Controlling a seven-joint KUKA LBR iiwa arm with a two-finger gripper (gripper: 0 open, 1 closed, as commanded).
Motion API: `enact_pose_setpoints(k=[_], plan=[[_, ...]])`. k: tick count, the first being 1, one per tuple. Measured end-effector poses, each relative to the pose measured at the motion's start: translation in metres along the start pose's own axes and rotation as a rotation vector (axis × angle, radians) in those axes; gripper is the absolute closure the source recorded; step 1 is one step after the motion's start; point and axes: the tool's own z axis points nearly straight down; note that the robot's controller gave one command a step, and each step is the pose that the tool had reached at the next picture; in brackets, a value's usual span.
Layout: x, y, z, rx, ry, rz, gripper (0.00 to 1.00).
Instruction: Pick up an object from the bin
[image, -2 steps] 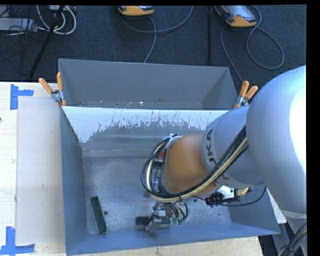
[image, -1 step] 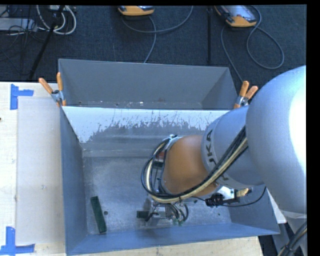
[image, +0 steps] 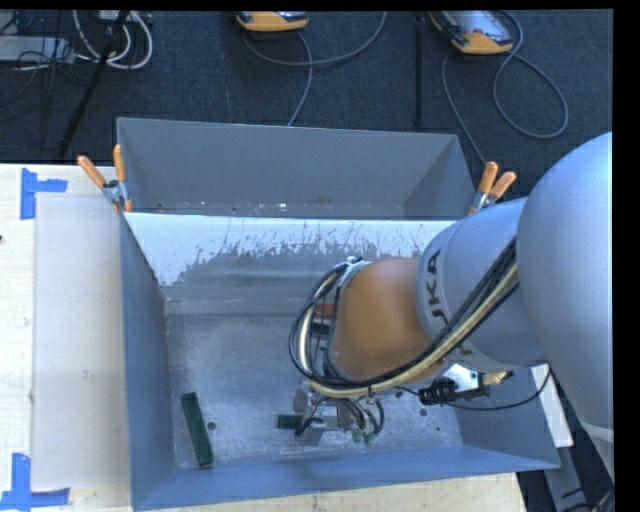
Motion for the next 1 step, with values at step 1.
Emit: enact_pose_setpoints(k=[1], plan=[[-0.0015,0.0006,-0.0742,-0.002,-0.006,-0.001,1.0]])
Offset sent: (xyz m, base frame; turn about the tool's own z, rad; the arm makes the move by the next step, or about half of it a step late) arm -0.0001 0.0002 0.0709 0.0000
